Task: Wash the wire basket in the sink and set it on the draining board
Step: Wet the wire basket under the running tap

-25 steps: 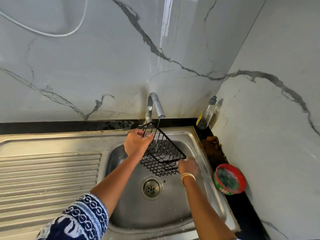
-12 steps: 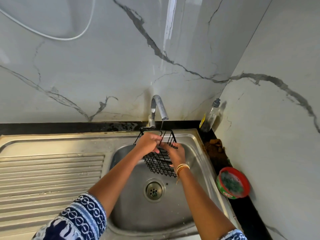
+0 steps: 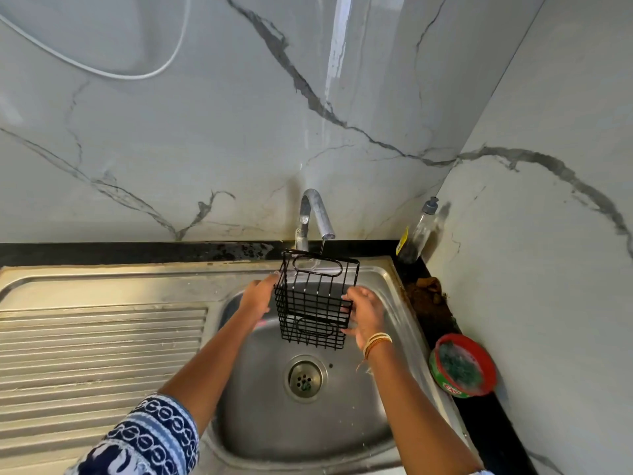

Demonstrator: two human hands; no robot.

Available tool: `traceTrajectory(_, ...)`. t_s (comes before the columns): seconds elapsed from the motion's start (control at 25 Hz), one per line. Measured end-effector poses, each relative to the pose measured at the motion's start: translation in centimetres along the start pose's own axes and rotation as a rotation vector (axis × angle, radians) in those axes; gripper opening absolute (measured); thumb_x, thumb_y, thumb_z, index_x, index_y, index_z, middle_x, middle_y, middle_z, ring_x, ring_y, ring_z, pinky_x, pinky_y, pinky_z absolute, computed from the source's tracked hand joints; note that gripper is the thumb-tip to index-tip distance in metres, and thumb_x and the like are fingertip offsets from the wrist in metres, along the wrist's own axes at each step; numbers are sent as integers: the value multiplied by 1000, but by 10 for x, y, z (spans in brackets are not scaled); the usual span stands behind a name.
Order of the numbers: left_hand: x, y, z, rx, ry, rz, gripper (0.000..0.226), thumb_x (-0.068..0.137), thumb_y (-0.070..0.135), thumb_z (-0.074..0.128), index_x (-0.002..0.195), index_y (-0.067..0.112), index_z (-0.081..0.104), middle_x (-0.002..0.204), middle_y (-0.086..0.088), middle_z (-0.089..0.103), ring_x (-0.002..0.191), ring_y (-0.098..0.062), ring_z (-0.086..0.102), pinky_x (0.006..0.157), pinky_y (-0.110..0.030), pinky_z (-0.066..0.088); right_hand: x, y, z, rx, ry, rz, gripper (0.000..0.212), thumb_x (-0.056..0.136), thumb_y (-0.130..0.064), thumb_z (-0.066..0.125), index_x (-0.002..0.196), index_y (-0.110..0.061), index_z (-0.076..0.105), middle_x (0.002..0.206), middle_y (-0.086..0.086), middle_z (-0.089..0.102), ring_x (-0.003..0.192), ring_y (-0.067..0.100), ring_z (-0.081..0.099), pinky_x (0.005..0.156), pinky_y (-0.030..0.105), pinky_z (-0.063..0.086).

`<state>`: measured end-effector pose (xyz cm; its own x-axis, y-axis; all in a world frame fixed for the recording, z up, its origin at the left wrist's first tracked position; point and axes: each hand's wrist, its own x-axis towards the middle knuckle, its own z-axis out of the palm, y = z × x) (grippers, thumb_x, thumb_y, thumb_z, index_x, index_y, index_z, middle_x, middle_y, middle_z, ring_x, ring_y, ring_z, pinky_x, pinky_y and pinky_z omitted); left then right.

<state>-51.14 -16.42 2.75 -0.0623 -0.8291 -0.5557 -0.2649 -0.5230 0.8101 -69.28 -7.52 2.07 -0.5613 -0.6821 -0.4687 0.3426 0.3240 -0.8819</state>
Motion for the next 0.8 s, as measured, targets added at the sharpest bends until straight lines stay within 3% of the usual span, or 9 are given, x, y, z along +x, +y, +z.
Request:
traceTrajectory(0.08,-3,4,8,-51,-96,32,60,92,53,51,131,7,50,116,-10,60,97,-26,58,72,-37,45,0,1,-7,70,-21,67,14,86,-27,57,93,-14,62,96,4,66,89,21,59,80,46,44)
traceTrajectory(0.16,-5,9,16,-37,-106,145,47,93,47,53,121,9,55,103,-4,58,93,-21,54,78,-35,43,0,5,-15,145,-39,133,18,89,-31,52,80,-16,57,97,6,66,90,23,58,85,48,42)
traceTrajectory(0.28,-11,16,25,25,-162,261,24,89,45,59,94,23,53,85,7,51,80,-12,49,74,-30,42,2,14,-25,281,-29,213,25,91,-37,47,86,-15,57,104,9,65,99,29,56,95,59,40)
traceTrajectory(0.4,-14,19,31,37,-238,279,33,80,54,66,75,30,44,72,12,40,61,-4,36,59,-22,38,5,20,-29,403,-25,258,22,87,-34,45,78,-16,55,113,12,65,111,33,52,95,64,37)
traceTrajectory(0.48,-15,21,30,45,-235,285,38,75,58,67,72,31,41,71,12,38,59,-4,33,57,-21,37,6,19,-26,424,-47,259,18,85,-33,46,79,-18,52,116,11,66,113,33,51,96,65,35)
traceTrajectory(0.56,-14,18,22,0,-206,267,37,75,57,67,75,28,44,75,9,40,65,-7,39,68,-26,43,5,15,-20,381,-55,233,18,86,-34,46,84,-18,53,113,10,68,108,31,54,96,62,37)
traceTrajectory(0.64,-12,12,12,-85,-184,222,44,79,54,66,102,18,55,96,-1,49,92,-18,51,89,-38,46,4,9,-13,298,-69,189,19,85,-35,48,89,-18,54,111,8,70,101,29,57,90,52,42)
traceTrajectory(0.72,-6,6,4,-216,-176,140,66,78,54,68,126,12,51,120,-10,51,114,-28,50,99,-48,44,3,2,-7,219,-79,129,13,82,-33,50,86,-21,54,112,7,71,92,25,57,78,42,42)
traceTrajectory(0.8,-5,3,-3,-303,-176,83,62,76,53,70,121,14,54,123,-17,55,113,-32,54,99,-51,45,1,-3,0,152,-65,86,7,78,-30,53,78,-23,54,108,4,72,91,22,57,74,39,39)
